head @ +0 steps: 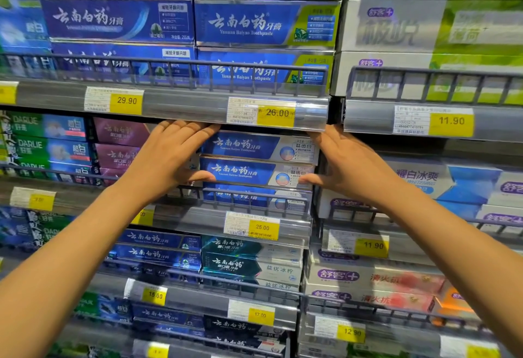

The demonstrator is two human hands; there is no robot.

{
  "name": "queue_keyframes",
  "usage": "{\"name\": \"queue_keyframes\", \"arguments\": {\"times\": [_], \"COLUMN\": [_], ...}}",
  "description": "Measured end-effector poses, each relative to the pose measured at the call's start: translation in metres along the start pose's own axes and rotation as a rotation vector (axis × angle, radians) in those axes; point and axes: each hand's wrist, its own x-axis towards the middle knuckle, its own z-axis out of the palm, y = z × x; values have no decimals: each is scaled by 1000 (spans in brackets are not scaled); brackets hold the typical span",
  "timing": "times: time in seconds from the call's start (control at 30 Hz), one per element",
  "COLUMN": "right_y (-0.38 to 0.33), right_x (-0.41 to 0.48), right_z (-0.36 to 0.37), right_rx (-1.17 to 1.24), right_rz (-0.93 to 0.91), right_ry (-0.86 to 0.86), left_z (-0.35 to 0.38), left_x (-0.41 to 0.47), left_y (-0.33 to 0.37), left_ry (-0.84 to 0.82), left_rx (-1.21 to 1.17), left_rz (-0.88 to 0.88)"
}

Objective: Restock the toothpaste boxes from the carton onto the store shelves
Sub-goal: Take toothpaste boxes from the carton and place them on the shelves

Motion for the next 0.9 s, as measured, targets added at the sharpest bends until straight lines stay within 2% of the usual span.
{"name": "queue_keyframes", "arguments": {"times": [0.67,0.9], "right_y": [5,2], "right_x": [3,0], "right_z": [4,7], "right_rx": [20,-56], "right_rz": [0,-21], "right_ry": [-19,49], "left_z": [5,-8], "left_x": [0,-6], "left_y": [-1,1], "left_ry": [6,-37], "left_rx": [1,20], "left_rz": [-10,-30]}}
